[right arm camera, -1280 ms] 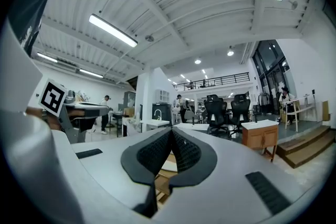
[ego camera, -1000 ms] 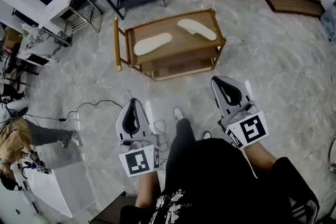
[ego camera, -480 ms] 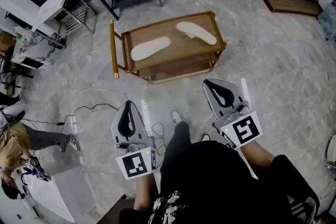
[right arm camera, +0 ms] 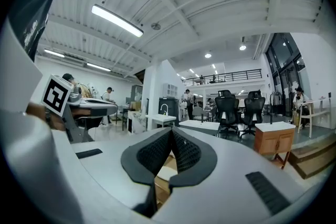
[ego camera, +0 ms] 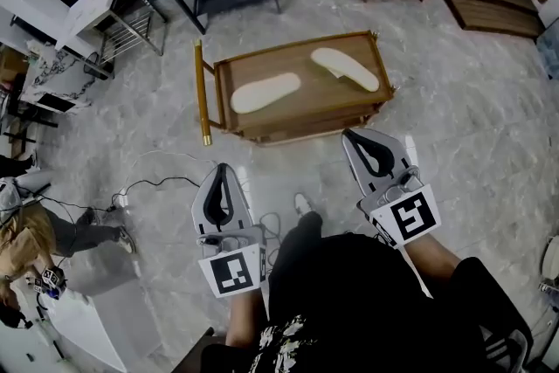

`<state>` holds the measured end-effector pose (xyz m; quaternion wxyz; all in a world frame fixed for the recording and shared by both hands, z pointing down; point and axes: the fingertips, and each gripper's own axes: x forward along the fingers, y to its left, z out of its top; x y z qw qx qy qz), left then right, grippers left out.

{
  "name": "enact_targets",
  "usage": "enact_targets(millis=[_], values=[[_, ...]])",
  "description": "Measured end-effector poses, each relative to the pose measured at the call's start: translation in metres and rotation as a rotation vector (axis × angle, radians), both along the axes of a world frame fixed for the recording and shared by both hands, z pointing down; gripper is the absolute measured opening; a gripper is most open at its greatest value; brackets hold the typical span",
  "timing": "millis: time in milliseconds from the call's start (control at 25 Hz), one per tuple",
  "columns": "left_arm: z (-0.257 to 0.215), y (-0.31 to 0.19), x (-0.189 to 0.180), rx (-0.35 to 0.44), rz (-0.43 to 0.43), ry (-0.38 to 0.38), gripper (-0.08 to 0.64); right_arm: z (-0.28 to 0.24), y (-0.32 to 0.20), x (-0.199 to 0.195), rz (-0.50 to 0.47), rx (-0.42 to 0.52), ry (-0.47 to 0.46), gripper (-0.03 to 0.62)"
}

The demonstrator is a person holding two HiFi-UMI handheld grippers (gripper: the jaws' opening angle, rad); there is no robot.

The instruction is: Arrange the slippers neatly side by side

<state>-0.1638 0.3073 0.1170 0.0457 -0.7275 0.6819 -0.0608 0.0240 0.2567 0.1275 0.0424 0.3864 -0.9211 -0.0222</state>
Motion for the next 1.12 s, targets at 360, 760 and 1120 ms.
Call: enact_targets(millis=[360, 760, 1120], values=[[-0.005, -0.042, -0.001, 0.014, 0.094, 0.015, 0.0, -0.007, -0.03, -0.022, 0.043, 0.023, 0.005, -0.002], [-0.005, -0.081, 0.002, 0.03, 0.228, 0.012, 0.0, -0.002, -0.044, -0.013, 0.186, 0.038, 0.015, -0.002], [0.005, -0.083, -0.012, 0.028, 0.238, 0.032, 0.0, 0.006, -0.045, -0.023, 0.204, 0.03, 0.04, -0.002]])
